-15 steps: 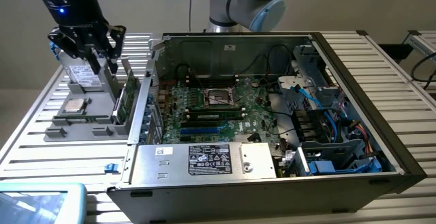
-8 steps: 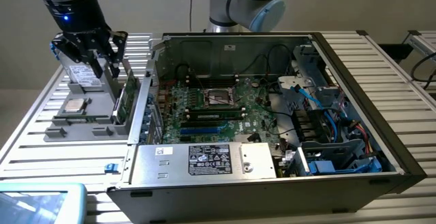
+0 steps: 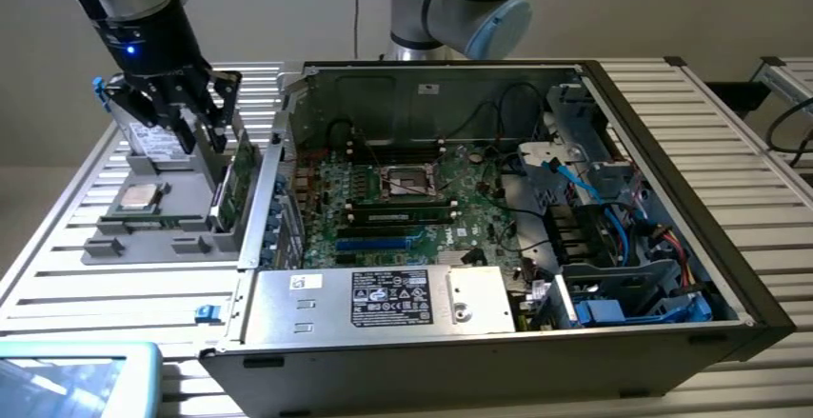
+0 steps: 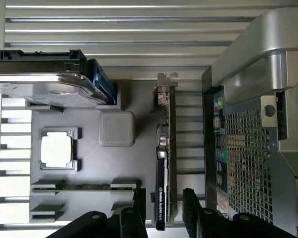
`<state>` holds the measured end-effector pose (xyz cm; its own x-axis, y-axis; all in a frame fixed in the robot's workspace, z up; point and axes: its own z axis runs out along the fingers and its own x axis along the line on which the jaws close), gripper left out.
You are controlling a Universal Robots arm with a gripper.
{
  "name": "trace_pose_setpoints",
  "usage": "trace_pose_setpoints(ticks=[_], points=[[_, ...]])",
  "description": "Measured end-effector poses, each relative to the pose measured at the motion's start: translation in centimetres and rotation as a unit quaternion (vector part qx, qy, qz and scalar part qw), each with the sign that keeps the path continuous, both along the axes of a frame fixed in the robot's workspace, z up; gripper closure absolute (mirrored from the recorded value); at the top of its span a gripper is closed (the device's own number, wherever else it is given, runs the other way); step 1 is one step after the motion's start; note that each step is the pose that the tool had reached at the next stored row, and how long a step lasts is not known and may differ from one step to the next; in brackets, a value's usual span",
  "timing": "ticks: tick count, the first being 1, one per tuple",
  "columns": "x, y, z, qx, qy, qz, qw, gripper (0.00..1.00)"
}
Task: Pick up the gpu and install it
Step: 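Pick up the gpu and move the gpu toward the slot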
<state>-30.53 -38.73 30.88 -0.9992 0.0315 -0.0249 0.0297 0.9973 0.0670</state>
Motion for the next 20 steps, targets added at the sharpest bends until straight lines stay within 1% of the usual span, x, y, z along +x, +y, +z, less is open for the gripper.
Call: trace_pose_setpoints(ticks=[4, 5, 8, 9, 11, 15, 16, 17, 20], points=[[0.0, 0.09, -0.72, 0.0003, 0.0000, 0.000, 1.0000, 0.56], [0.0, 0.13, -0.90, 0.0010, 0.0001, 0.000, 1.0000, 0.56], [0.0, 0.21, -1.38, 0.0047, 0.0000, 0.000, 1.0000, 0.56], [0.0, 0.22, -1.54, 0.0056, -0.0001, 0.000, 1.0000, 0.56], [0.0, 0.22, -1.88, 0.0063, -0.0002, 0.000, 1.0000, 0.56], [0.0, 0.22, -1.93, 0.0063, -0.0001, 0.000, 1.0000, 0.56], [0.0, 0.22, -2.02, 0.0069, -0.0002, 0.000, 1.0000, 0.56], [0.0, 0.22, -2.12, 0.0086, -0.0002, 0.000, 1.0000, 0.56], [0.0, 0.22, -2.37, 0.0176, -0.0002, 0.002, 0.9998, 0.56]])
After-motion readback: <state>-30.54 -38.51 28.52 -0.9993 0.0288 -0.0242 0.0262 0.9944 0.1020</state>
